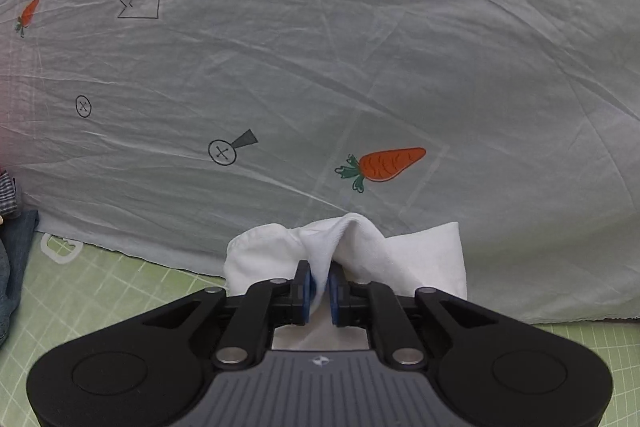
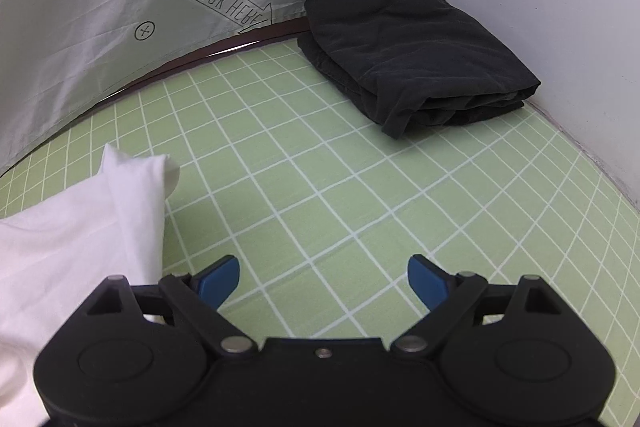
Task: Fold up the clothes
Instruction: 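Grasp the jacket front near the snap button with the left gripper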
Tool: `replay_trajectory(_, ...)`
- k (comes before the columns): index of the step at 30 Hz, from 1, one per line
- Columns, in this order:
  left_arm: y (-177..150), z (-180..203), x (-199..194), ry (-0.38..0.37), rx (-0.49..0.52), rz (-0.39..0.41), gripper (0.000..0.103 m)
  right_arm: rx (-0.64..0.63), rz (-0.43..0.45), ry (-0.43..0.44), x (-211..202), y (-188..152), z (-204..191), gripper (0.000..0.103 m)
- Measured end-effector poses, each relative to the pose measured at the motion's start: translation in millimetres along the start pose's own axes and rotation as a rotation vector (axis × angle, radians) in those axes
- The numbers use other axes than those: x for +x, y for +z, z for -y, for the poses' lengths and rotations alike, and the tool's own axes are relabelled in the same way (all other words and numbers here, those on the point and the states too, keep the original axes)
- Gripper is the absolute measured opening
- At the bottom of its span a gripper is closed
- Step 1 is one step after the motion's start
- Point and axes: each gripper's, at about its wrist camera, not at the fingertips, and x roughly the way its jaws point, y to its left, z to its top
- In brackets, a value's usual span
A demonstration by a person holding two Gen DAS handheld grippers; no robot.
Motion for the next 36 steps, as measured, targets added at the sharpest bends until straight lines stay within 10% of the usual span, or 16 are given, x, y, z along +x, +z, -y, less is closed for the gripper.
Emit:
replay_trajectory(4, -38, -20, -17, -0.063, -0.051, -0.058, 0.046, 0.02, -0.001, -0.01, -2, -2, 2, 0.092)
replay_trajectory(15, -162, -52, -70, -0.154, -0.169, -0.348, 0.052, -0.002, -0.048, 0.074, -13, -22, -22, 0.092)
replay_trajectory(36, -188, -7, -57, -0.135, -0.205, -0.508, 0.058, -0.022, -0.079, 0.18, -38, -56, -15, 0.093)
